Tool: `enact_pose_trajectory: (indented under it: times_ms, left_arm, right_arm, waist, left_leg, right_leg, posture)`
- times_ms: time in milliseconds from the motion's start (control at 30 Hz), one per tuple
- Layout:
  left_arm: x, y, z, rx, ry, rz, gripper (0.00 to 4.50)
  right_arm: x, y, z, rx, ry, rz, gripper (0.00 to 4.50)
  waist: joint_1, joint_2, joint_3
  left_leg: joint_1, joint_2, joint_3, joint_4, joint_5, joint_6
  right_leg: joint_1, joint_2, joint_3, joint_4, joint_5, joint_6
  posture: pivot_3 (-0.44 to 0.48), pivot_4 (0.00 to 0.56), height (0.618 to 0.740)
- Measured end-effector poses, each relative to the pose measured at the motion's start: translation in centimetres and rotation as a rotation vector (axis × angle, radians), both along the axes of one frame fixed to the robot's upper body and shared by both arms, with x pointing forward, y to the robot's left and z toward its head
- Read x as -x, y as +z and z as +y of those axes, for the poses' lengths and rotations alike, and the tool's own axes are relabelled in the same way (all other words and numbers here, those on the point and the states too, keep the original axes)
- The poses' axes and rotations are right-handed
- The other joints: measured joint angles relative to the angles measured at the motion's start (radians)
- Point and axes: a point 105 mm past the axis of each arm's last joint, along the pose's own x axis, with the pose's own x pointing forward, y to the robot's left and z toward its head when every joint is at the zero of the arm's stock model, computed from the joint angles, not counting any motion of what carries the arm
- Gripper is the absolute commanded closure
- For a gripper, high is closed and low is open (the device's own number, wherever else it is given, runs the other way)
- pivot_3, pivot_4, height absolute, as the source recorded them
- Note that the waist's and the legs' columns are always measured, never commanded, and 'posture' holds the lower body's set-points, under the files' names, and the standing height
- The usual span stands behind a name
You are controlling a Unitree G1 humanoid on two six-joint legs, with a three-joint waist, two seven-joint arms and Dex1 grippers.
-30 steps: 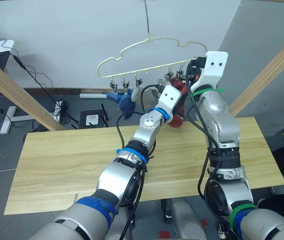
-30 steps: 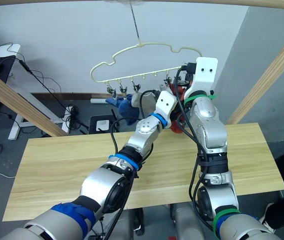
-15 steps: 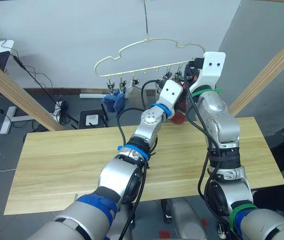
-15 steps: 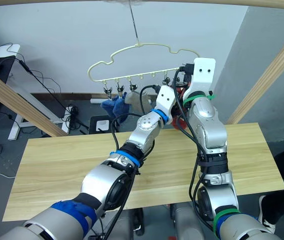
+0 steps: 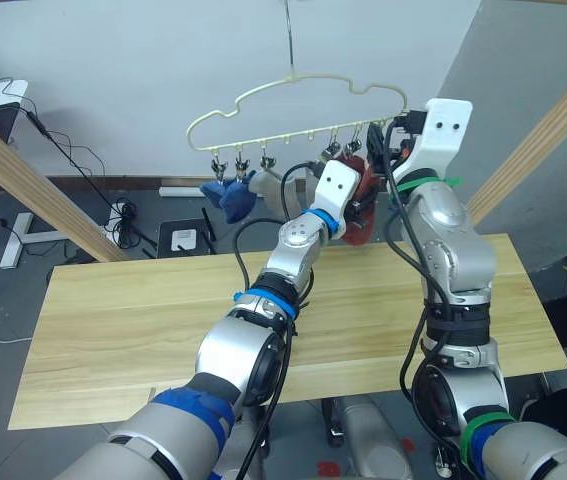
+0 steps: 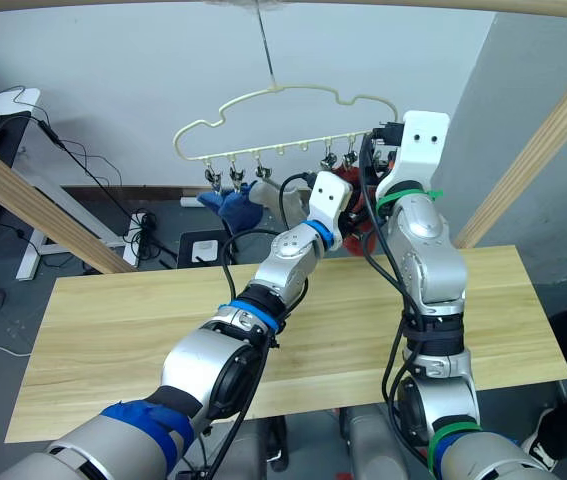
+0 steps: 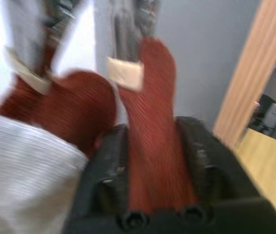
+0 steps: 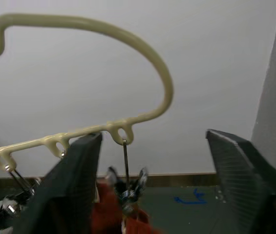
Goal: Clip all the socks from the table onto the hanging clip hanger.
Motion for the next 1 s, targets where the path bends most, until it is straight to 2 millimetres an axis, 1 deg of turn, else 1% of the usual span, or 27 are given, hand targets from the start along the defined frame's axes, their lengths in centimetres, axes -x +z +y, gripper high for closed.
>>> enact_pose_trajectory:
  times_ms: [100, 133, 167, 200, 233, 267, 300, 333, 400, 467, 600, 633, 667, 733, 800, 867, 933, 1000]
  left_arm:
    - [1.0, -0.1, 0.0, -0.025, -0.080, -0.038, 1.02]
    - [1.5, -0.3, 0.6, -0.044, -0.111, -0.061, 0.69]
    - [2.0, -0.5, 0.7, -0.055, -0.139, -0.073, 0.38]
    - [2.7, -0.9, 1.5, -0.079, -0.169, -0.086, 0.13]
    - [3.6, -1.4, 2.6, -0.105, -0.201, -0.090, 0.05]
    - [4.1, -1.5, 3.3, -0.116, -0.217, -0.093, 0.05]
    - [4.6, -1.6, 4.8, -0.140, -0.222, -0.093, 0.05]
    - [5.3, -1.3, 6.1, -0.155, -0.234, -0.102, 0.05]
    - [6.3, -0.9, 8.4, -0.181, -0.241, -0.101, 0.05]
    - [7.4, -0.6, 11.8, -0.243, -0.219, -0.077, 0.05]
    - [7.6, -0.3, 18.1, -0.391, -0.085, -0.006, 0.05]
    - [7.5, -0.2, 19.8, -0.432, -0.033, 0.011, 0.05]
    - [7.3, 0.0, 21.8, -0.474, 0.029, 0.032, 0.05]
    - [7.2, 0.8, 24.6, -0.510, 0.108, 0.045, 0.05]
    - [7.3, 1.6, 26.9, -0.536, 0.165, 0.055, 0.05]
    - [7.4, 1.8, 28.7, -0.550, 0.201, 0.078, 0.05]
    - [7.4, 1.4, 29.9, -0.546, 0.227, 0.109, 0.05]
    - [7.3, 0.9, 30.4, -0.533, 0.235, 0.132, 0.05]
  right_arm:
    - [1.2, 0.4, -0.4, 0.034, 0.050, -0.010, 0.00]
    - [1.7, 0.3, -0.6, 0.056, 0.074, -0.004, 0.00]
    - [2.0, 0.2, -0.8, 0.072, 0.085, -0.001, 0.00]
    - [2.4, 0.1, -0.9, 0.097, 0.106, 0.007, 0.00]
    - [2.8, -0.1, -1.3, 0.134, 0.124, 0.018, 0.00]
    - [3.0, -0.2, -1.5, 0.156, 0.140, 0.025, 0.00]
    - [3.3, -0.2, -1.7, 0.192, 0.160, 0.031, 0.00]
    - [3.7, -0.3, -1.6, 0.240, 0.195, 0.035, 0.00]
    - [4.4, -0.6, -1.6, 0.317, 0.253, 0.045, 0.00]
    - [5.4, -1.4, -1.3, 0.425, 0.353, 0.071, 0.00]
    - [6.8, -3.0, -1.2, 0.555, 0.495, 0.123, 0.00]
    - [7.0, -3.1, -1.3, 0.579, 0.516, 0.121, 0.00]
    - [7.3, -3.1, -1.6, 0.610, 0.531, 0.117, 0.00]
    - [7.3, -3.2, -2.3, 0.649, 0.536, 0.119, 0.00]
    - [7.2, -3.4, -3.1, 0.682, 0.536, 0.122, 0.00]
    - [7.1, -3.5, -4.0, 0.700, 0.535, 0.119, 0.00]
    - [7.1, -3.9, -4.5, 0.707, 0.543, 0.124, 0.00]
    - [7.0, -3.9, -4.7, 0.718, 0.548, 0.118, 0.00]
  waist:
    - [0.000, 0.000, 0.000]
    - [-0.001, 0.001, 0.000]
    - [-0.002, 0.001, 0.000]
    - [-0.006, 0.001, 0.000]
    - [-0.010, 0.001, 0.000]
    - [-0.012, 0.001, 0.000]
    - [-0.016, 0.001, 0.000]
    - [-0.021, 0.001, -0.001]
    - [-0.024, 0.002, -0.001]
    - [-0.026, 0.002, -0.001]
    - [-0.020, 0.002, -0.002]
    - [-0.017, 0.002, -0.003]
    - [-0.014, 0.001, -0.004]
    - [-0.006, -0.001, -0.007]
    - [0.003, -0.002, -0.012]
    - [0.014, -0.002, -0.017]
    - [0.025, -0.002, -0.022]
    - [0.031, -0.003, -0.025]
  left_leg:
    - [0.000, 0.001, 0.000, 0.000, 0.000, 0.000]
    - [0.000, 0.001, 0.001, 0.000, 0.000, -0.001]
    - [0.001, 0.001, 0.001, 0.000, 0.001, -0.001]
    - [0.001, 0.002, 0.001, 0.000, 0.001, -0.002]
    - [0.001, 0.002, 0.000, 0.000, 0.002, -0.004]
    - [0.002, 0.002, 0.000, -0.001, 0.003, -0.005]
    - [0.002, 0.002, -0.001, 0.000, 0.003, -0.005]
    - [0.002, 0.002, -0.002, 0.000, 0.003, -0.006]
    - [0.003, 0.002, -0.004, -0.001, 0.004, -0.006]
    - [0.005, 0.002, -0.005, -0.001, 0.004, -0.005]
    - [0.005, 0.001, -0.006, 0.000, 0.005, -0.002]
    - [0.005, 0.001, -0.006, 0.000, 0.005, -0.001]
    - [0.005, 0.001, -0.006, 0.000, 0.005, -0.001]
    - [0.005, 0.001, -0.006, 0.000, 0.005, -0.001]
    - [0.005, 0.001, -0.005, 0.000, 0.005, -0.001]
    - [0.005, 0.001, -0.005, 0.000, 0.006, -0.001]
    - [0.005, 0.001, -0.004, 0.000, 0.006, -0.001]
    - [0.005, 0.001, -0.004, 0.000, 0.006, -0.001]
  right_leg:
    - [0.000, 0.000, 0.001, 0.000, 0.000, 0.000]
    - [0.000, 0.000, 0.001, 0.000, 0.000, 0.000]
    - [0.000, 0.000, 0.002, 0.001, 0.000, 0.000]
    - [-0.001, 0.000, 0.002, 0.001, 0.000, 0.000]
    - [-0.001, 0.000, 0.002, 0.003, 0.000, 0.000]
    - [-0.001, 0.000, 0.002, 0.004, 0.000, 0.000]
    - [-0.001, 0.000, 0.002, 0.005, 0.000, -0.001]
    - [-0.001, 0.001, 0.001, 0.005, 0.000, -0.001]
    - [0.001, 0.001, 0.000, 0.005, 0.000, -0.001]
    - [0.001, 0.002, 0.000, 0.005, 0.000, 0.000]
    - [0.003, 0.002, -0.001, 0.005, -0.001, 0.001]
    - [0.003, 0.002, -0.001, 0.005, -0.001, 0.001]
    - [0.003, 0.001, -0.001, 0.005, -0.001, 0.001]
    - [0.003, 0.001, -0.001, 0.004, -0.001, 0.001]
    - [0.003, 0.001, -0.001, 0.004, 0.000, 0.001]
    - [0.003, 0.001, -0.001, 0.004, 0.000, 0.000]
    - [0.003, 0.001, -0.001, 0.004, 0.001, -0.001]
    - [0.003, 0.001, -0.001, 0.004, 0.001, -0.002]
  posture:
    - [-0.251, 0.248, 0.740]
    - [-0.251, 0.248, 0.740]
    - [-0.243, 0.246, 0.740]
    - [-0.237, 0.243, 0.740]
    - [-0.233, 0.241, 0.740]
    - [-0.231, 0.240, 0.740]
    - [-0.223, 0.237, 0.740]
    - [-0.214, 0.232, 0.740]
    - [-0.204, 0.229, 0.740]
    - [-0.189, 0.220, 0.740]
    - [-0.153, 0.196, 0.740]
    - [-0.149, 0.194, 0.740]
    - [-0.144, 0.189, 0.740]
    - [-0.132, 0.179, 0.740]
    - [-0.120, 0.166, 0.740]
    - [-0.115, 0.158, 0.740]
    - [-0.111, 0.151, 0.740]
    - [-0.108, 0.137, 0.740]
